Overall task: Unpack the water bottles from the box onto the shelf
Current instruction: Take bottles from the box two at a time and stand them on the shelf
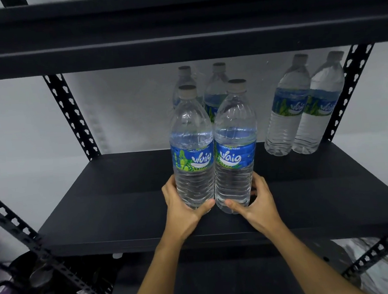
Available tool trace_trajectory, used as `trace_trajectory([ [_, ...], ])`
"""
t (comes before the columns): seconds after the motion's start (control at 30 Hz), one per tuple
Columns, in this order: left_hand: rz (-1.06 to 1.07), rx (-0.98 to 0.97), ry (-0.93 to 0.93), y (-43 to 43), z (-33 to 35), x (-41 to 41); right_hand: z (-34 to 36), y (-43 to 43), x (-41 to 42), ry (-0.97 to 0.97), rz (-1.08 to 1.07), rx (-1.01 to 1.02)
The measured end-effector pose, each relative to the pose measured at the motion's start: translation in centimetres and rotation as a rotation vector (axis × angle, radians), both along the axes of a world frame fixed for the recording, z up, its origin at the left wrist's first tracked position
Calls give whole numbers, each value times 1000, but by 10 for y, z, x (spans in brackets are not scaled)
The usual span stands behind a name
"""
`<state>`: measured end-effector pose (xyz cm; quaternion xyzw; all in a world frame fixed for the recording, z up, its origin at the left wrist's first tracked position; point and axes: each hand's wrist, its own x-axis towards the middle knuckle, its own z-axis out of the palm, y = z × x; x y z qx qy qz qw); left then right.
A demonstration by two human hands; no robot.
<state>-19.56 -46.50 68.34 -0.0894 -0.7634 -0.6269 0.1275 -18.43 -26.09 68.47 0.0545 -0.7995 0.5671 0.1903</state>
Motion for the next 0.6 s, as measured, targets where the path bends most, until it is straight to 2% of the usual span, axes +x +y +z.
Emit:
trace_trajectory([
  [0.43,-61,142,-60,-13,-6,-6,-2,-1,-2,2,-10,8],
  [0.6,-75,134,-48,-10,-4,-4,-3,0,-2,-5,-1,10],
])
